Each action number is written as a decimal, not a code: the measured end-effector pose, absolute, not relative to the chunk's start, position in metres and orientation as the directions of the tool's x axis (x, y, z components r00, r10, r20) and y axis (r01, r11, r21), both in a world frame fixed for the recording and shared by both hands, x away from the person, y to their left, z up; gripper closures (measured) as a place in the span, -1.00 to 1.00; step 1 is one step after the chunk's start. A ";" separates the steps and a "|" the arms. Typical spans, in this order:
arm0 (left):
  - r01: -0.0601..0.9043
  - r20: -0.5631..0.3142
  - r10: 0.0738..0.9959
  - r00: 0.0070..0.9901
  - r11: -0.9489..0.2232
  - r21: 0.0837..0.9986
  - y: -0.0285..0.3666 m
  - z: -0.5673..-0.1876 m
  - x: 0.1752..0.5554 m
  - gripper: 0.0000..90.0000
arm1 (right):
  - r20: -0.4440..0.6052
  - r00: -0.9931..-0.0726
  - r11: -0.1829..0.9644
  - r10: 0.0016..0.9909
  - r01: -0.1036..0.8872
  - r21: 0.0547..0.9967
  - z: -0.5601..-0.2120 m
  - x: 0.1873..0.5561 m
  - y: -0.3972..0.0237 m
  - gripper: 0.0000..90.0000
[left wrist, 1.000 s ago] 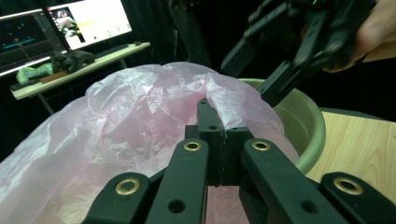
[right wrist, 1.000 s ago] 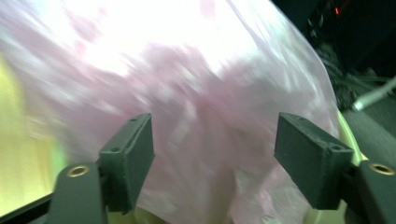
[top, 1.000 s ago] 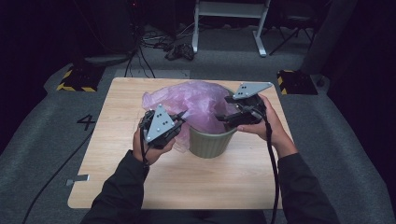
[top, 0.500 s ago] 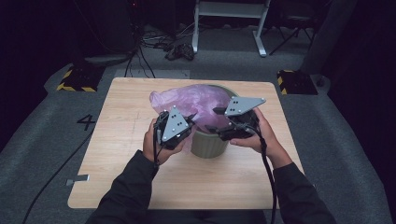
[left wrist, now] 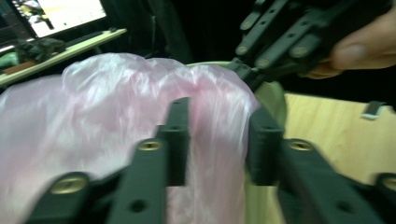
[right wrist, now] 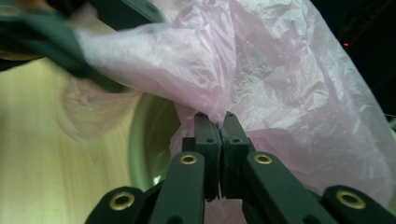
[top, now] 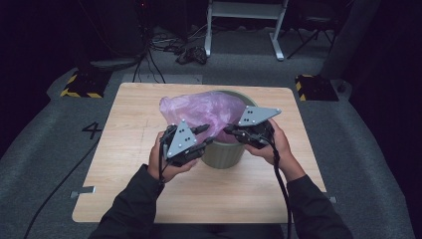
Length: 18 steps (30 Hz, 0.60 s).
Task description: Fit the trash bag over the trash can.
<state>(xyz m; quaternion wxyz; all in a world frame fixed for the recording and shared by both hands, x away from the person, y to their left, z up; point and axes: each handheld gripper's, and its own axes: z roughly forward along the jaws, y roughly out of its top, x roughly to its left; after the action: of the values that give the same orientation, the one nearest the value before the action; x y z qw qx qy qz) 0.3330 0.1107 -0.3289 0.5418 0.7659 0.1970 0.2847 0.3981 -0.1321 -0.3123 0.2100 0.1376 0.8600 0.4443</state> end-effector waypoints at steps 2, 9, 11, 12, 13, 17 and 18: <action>-0.010 0.205 0.605 0.769 -0.310 0.951 0.118 -0.328 0.327 0.11 | -0.230 -0.873 0.561 0.430 0.059 0.826 -0.313 0.400 -0.137 0.97; 0.027 0.148 0.632 0.761 -0.259 0.965 0.155 -0.338 0.308 -0.20 | -0.211 -0.859 0.540 0.467 0.088 0.837 -0.312 0.403 -0.156 0.97; 0.042 0.142 0.650 0.746 -0.259 0.965 0.164 -0.344 0.306 -0.21 | -0.206 -0.855 0.536 0.477 0.097 0.838 -0.313 0.404 -0.160 0.97; 0.054 0.124 0.652 0.748 -0.246 0.968 0.167 -0.347 0.306 -0.24 | -0.204 -0.853 0.537 0.480 0.102 0.837 -0.313 0.405 -0.163 0.97; 0.068 0.108 0.656 0.747 -0.237 0.969 0.171 -0.351 0.307 -0.26 | -0.202 -0.852 0.537 0.482 0.106 0.837 -0.314 0.406 -0.165 0.97; 0.118 0.051 0.653 0.756 -0.212 0.970 0.176 -0.362 0.315 -0.30 | -0.196 -0.845 0.536 0.498 0.122 0.836 -0.317 0.409 -0.174 0.96; 0.117 0.054 0.653 0.756 -0.216 0.969 0.175 -0.362 0.316 -0.30 | -0.191 -0.842 0.533 0.504 0.129 0.836 -0.317 0.410 -0.176 0.96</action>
<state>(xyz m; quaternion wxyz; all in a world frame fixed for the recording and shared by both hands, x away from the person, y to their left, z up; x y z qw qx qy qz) 0.3155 0.1745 -0.3625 0.5703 0.7434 0.2587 0.2348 0.4103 -0.1757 -0.3173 0.2101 0.1863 0.8498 0.4461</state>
